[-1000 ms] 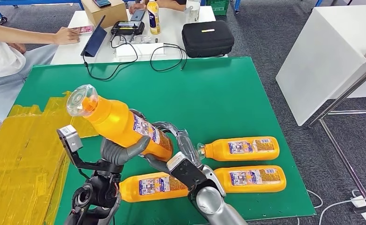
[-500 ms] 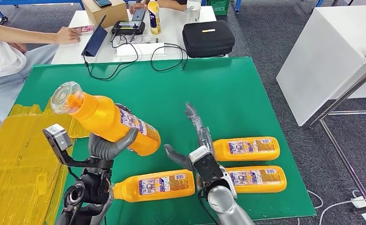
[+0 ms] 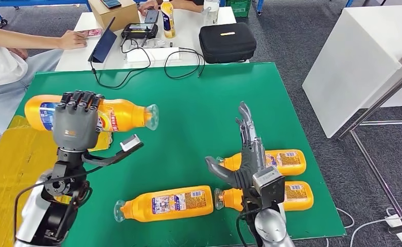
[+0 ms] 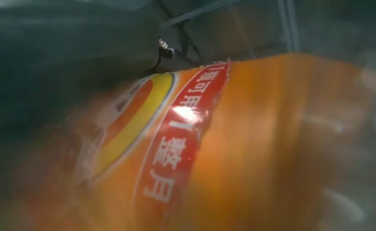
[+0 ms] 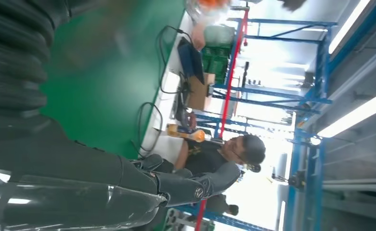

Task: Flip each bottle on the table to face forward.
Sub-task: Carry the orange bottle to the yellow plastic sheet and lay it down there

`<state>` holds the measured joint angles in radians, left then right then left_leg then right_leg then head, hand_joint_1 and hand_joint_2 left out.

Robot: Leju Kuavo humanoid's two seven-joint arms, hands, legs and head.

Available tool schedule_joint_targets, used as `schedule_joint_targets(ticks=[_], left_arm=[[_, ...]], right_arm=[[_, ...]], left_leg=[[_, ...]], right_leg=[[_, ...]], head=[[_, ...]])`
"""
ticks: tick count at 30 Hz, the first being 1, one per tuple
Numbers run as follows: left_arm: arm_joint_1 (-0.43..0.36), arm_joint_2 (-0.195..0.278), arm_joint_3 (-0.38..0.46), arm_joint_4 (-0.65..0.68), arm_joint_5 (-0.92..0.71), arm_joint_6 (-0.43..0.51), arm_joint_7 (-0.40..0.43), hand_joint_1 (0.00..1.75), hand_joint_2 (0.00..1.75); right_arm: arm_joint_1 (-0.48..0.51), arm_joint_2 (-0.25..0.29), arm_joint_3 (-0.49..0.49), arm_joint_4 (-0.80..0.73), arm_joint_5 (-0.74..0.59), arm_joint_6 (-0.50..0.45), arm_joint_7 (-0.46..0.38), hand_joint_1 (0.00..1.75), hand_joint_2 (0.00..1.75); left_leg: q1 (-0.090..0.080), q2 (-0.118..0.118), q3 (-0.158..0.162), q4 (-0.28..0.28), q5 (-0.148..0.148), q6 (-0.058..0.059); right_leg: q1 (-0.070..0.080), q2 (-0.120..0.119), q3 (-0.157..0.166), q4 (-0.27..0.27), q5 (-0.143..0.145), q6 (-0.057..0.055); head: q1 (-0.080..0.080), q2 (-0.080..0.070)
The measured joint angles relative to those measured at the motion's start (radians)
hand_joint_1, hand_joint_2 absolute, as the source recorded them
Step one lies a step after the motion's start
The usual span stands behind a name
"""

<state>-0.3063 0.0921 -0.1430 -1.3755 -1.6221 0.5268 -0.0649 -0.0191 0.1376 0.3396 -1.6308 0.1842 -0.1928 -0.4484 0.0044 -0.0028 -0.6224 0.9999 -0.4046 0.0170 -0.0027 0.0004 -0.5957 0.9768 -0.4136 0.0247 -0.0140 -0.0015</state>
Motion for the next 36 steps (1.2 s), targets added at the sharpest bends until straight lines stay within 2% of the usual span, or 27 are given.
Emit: schedule_joint_targets(ticks=[3,5,12,20,25,29,36], left_arm=[[-0.026,0.032,0.010,0.042,0.206,-0.018,0.007,1.75,1.75],[-0.041,0.050,0.015,0.069,0.267,-0.039,0.018,1.75,1.75],[-0.129,0.129,0.041,0.225,0.264,-0.123,0.027,1.75,1.75],[-0.277,0.203,0.040,0.460,0.191,-0.211,0.045,1.75,1.75],[-0.365,0.208,0.045,0.596,0.239,-0.318,0.088,1.75,1.75],[-0.452,0.200,0.044,0.711,0.233,-0.434,0.171,1.75,1.75],[-0.520,0.187,0.057,0.828,0.280,-0.507,0.200,1.75,1.75]], right_arm=[[0.011,-0.006,-0.002,-0.036,0.002,0.004,-0.001,0.00,1.75],[0.017,-0.009,-0.002,-0.057,0.002,0.009,-0.002,0.00,1.75],[0.032,-0.018,-0.002,-0.120,-0.007,0.024,-0.004,0.00,1.75],[0.032,-0.028,-0.002,-0.150,-0.022,0.053,-0.006,0.00,1.75],[0.032,-0.030,-0.003,-0.164,-0.024,0.056,-0.005,0.00,1.75],[0.030,-0.028,-0.009,-0.167,-0.015,0.061,0.002,0.00,1.75],[0.028,-0.021,-0.013,-0.167,-0.008,0.071,0.014,0.00,1.75]], left_leg=[[0.000,0.000,0.000,0.000,0.000,0.000],[0.000,0.000,0.000,0.000,0.000,0.000],[0.000,0.000,-0.001,0.000,0.000,0.000],[0.001,0.000,-0.001,0.000,0.001,-0.001],[0.000,0.000,-0.001,0.000,0.001,-0.001],[0.000,0.000,-0.002,0.000,0.001,-0.001],[0.000,0.000,-0.002,0.000,0.001,-0.001]], right_leg=[[0.001,0.000,0.000,0.000,0.000,0.000],[0.001,0.000,0.000,0.000,0.000,0.000],[0.000,0.000,-0.001,0.000,0.000,0.000],[0.001,0.000,-0.001,0.000,0.000,0.000],[0.001,0.000,-0.001,0.000,0.000,0.000],[0.001,0.000,-0.001,0.000,0.000,0.000],[0.001,0.000,-0.001,0.000,0.000,0.000]], head=[[0.000,0.000],[0.000,0.000],[0.000,0.000],[0.000,0.000],[0.000,0.000],[0.000,0.000],[0.000,0.000]])
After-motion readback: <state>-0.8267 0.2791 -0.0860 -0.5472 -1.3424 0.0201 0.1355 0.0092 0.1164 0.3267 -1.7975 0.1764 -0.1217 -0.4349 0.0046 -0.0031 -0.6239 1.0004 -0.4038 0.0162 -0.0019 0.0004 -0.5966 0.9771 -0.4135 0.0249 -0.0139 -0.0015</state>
